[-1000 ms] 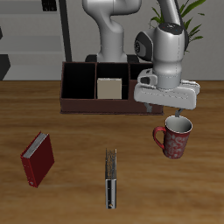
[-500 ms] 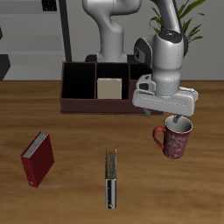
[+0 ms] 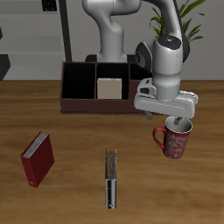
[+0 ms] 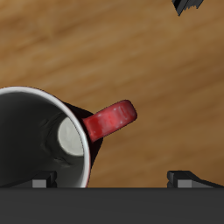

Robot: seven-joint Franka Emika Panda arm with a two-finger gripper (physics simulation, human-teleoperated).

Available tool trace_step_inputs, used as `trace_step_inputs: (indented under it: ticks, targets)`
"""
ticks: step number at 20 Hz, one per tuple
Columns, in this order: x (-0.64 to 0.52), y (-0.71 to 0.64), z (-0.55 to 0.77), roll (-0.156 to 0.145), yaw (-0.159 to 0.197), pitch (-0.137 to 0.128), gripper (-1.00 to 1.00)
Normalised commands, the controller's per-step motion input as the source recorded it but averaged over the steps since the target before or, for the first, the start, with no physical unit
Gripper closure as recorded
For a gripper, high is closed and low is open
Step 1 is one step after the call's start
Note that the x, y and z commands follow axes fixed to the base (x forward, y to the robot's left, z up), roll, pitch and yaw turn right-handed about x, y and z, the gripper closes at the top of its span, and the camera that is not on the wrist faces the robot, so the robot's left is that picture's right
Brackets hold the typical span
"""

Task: Place the yellow book into the back desk caddy's front compartment and place the red mug into the back desk caddy's right compartment

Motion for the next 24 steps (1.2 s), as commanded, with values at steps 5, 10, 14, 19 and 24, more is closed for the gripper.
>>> trace_step_inputs:
  ticks: [5, 10, 14, 19, 24]
  targets:
    - [-0.02, 0.12, -0.12, 0.024, 0.027, 0.020, -1.00]
    - [-0.02, 0.15, -0.14, 0.037, 0.041, 0.027, 1.00]
    - [0.00, 0.03, -0.06, 0.022, 0.000, 0.000, 1.00]
    - [0.02, -0.04, 0.00, 0.008, 0.000, -0.007, 1.00]
    - [-0.01, -0.02, 0.08, 0.011, 0.005, -0.007, 1.00]
